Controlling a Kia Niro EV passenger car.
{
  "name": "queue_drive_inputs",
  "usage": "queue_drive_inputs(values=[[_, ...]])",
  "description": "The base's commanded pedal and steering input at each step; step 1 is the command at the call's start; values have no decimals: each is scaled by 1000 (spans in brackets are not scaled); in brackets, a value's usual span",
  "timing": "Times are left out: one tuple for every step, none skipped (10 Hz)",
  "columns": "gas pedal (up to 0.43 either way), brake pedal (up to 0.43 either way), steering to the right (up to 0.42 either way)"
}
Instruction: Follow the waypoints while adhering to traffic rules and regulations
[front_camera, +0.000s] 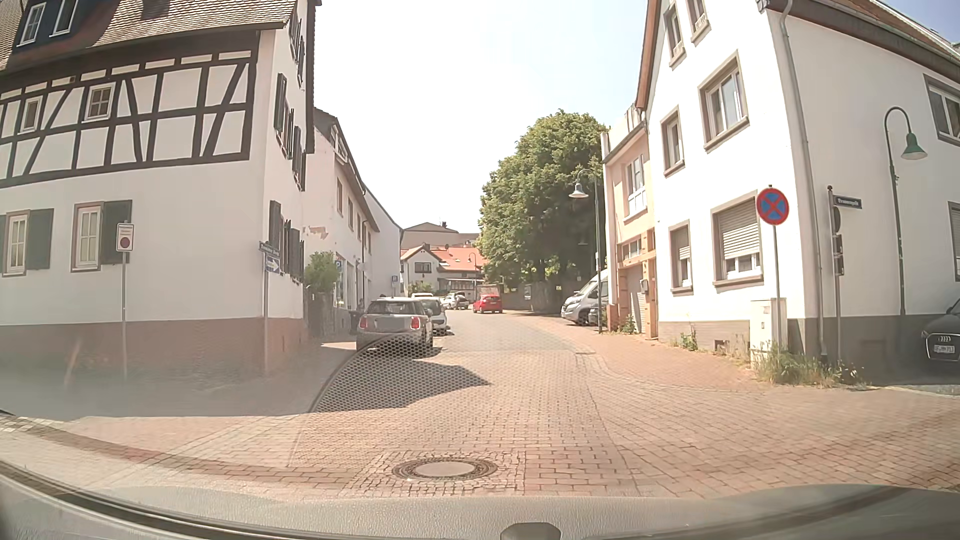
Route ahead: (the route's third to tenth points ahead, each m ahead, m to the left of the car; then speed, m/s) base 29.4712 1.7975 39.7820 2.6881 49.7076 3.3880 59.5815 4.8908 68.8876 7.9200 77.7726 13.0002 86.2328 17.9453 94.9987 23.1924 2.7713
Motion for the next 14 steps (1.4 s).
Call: queue_drive_inputs(values=[[79,0,34],[98,0,45],[98,0,51],[98,0,58],[98,0,65],[98,0,74],[138,0,81],[150,0,93],[189,0,98],[189,0,96],[197,0,93],[209,0,86],[209,0,77],[209,0,67]])
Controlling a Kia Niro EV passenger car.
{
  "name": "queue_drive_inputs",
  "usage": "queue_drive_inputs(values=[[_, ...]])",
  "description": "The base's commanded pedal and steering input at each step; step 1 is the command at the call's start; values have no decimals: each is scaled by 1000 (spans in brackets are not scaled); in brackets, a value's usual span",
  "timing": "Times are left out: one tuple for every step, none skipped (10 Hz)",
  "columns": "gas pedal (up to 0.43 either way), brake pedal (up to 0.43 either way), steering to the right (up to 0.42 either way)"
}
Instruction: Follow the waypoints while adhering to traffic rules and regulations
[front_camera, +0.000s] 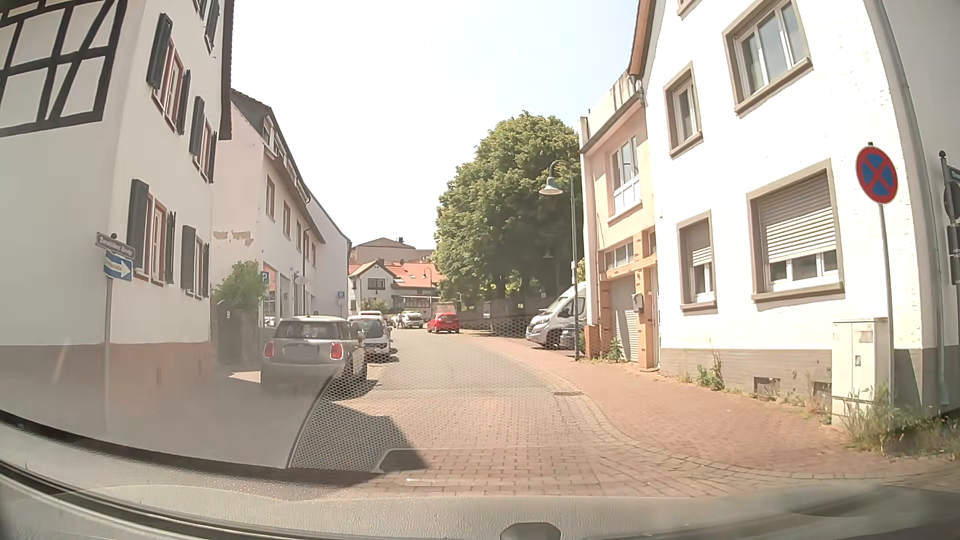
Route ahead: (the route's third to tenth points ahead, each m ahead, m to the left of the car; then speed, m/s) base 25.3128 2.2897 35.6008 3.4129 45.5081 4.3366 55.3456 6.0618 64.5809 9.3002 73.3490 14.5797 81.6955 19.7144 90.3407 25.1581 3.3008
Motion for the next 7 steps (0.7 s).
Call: queue_drive_inputs(values=[[220,0,52],[220,0,31],[240,0,16],[248,0,5],[248,0,3],[248,0,0],[248,0,-8]])
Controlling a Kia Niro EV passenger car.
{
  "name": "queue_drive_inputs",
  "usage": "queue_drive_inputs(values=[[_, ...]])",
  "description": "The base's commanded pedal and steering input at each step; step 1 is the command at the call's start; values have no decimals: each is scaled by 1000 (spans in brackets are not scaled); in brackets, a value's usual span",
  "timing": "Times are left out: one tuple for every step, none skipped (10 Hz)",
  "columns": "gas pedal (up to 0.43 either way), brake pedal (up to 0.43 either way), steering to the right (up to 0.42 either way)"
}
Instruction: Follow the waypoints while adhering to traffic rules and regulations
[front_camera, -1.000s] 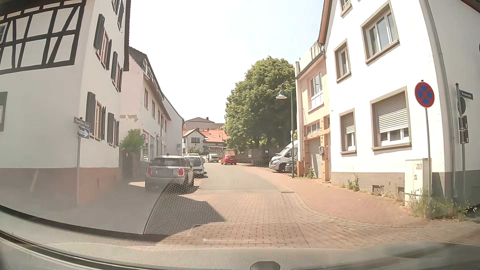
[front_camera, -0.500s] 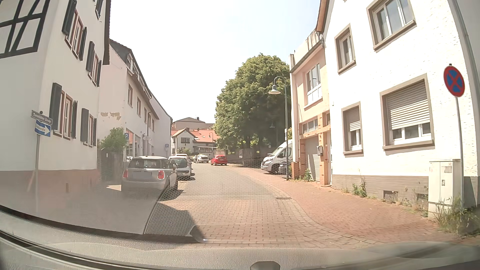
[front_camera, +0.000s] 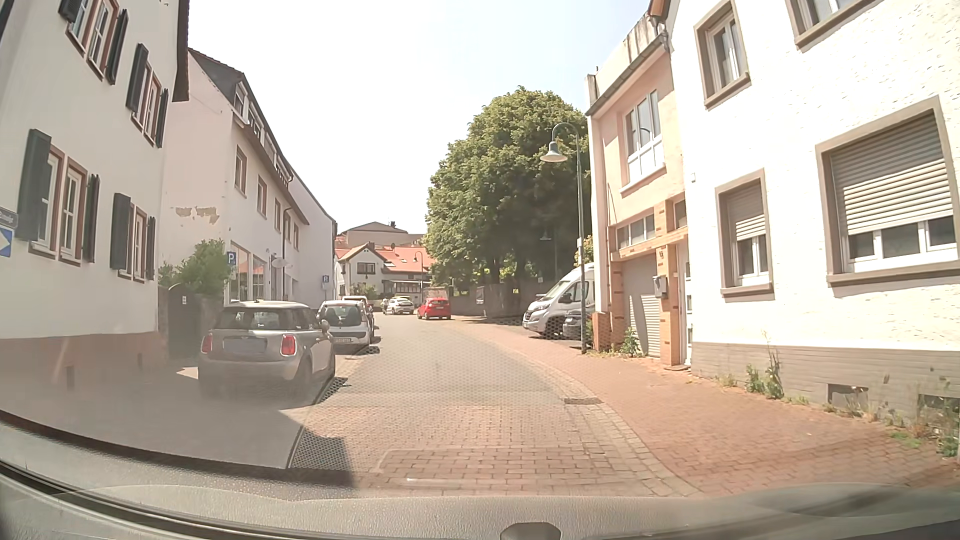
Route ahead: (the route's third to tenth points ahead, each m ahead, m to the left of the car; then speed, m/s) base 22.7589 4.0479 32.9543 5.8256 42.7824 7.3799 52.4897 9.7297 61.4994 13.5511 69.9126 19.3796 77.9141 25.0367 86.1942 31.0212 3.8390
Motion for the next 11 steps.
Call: queue_drive_inputs(values=[[248,0,-11],[260,0,-11],[260,0,-11],[260,0,-12],[260,0,-14],[260,0,-15],[260,0,-18],[260,0,-19],[260,0,-17],[260,0,-17],[248,0,-22]])
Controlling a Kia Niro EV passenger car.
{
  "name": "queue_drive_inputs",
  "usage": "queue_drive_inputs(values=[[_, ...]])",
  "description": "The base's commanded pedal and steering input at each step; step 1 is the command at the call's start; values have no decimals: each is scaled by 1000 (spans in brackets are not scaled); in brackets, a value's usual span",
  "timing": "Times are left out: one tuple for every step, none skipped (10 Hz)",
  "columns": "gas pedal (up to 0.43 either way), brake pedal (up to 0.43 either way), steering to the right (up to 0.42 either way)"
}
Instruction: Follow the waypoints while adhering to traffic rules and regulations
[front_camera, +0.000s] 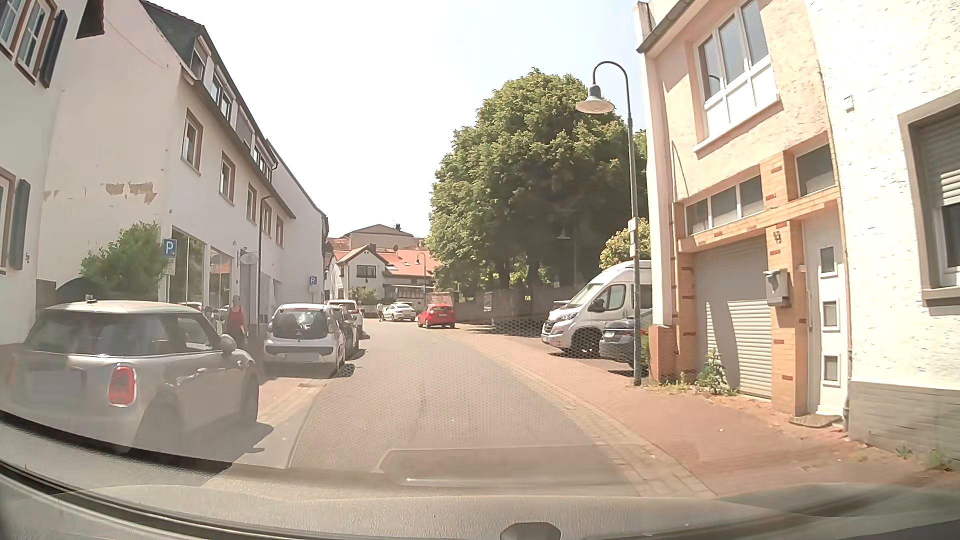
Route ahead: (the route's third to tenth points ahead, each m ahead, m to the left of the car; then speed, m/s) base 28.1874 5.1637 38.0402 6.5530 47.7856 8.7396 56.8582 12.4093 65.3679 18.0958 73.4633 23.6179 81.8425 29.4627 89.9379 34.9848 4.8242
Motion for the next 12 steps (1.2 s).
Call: queue_drive_inputs(values=[[248,0,-24],[248,0,-23],[248,0,-24],[248,0,-24],[248,0,-23],[248,0,-20],[248,0,-19],[240,0,-18],[240,0,-18],[240,0,-21],[240,0,-24],[240,0,-26]])
